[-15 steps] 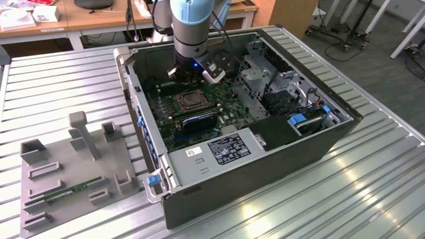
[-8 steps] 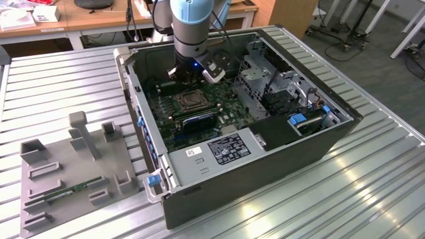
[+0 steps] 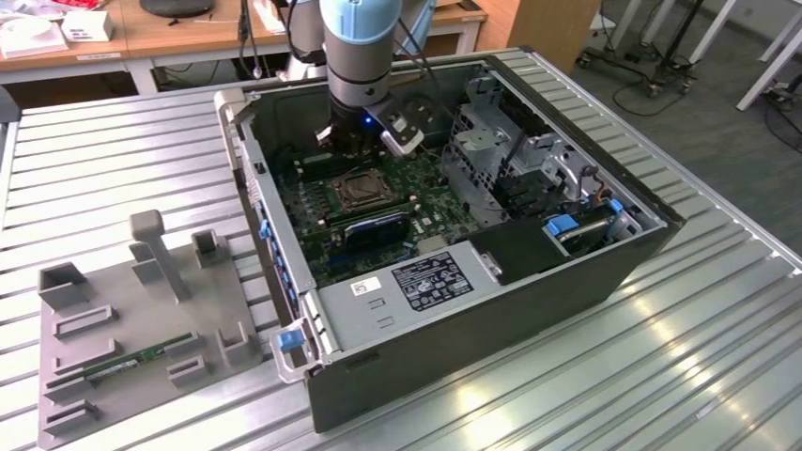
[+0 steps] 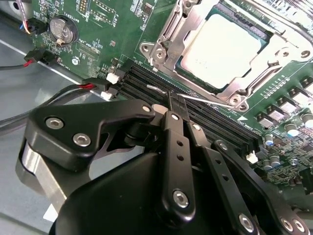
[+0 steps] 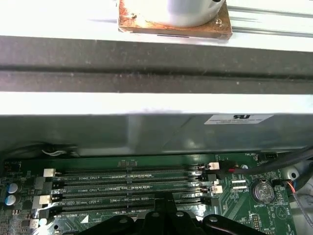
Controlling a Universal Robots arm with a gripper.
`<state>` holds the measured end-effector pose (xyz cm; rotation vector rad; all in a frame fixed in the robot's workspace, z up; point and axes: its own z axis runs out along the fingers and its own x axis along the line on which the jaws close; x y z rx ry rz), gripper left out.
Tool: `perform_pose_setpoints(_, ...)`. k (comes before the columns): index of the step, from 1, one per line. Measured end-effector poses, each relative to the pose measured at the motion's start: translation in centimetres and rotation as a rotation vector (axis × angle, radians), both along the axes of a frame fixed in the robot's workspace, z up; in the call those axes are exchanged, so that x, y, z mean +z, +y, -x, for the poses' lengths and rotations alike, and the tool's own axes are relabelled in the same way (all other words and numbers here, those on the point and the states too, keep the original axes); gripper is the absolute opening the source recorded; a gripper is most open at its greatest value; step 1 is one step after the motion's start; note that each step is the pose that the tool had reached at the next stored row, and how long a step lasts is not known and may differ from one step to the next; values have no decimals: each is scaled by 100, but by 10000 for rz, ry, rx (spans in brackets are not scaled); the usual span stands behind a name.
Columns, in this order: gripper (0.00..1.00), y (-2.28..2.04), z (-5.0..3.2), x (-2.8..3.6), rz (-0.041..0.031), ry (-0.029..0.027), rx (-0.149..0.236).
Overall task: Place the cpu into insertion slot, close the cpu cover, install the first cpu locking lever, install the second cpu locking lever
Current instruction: 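Install the first cpu locking lever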
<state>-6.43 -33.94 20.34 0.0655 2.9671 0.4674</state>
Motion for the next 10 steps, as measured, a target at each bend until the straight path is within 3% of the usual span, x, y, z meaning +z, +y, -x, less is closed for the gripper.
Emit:
perform_pose_setpoints(5, 11, 1, 0, -18, 142, 1, -64)
perform_pose_setpoints(10, 11, 0, 1, -26, 152, 4, -527)
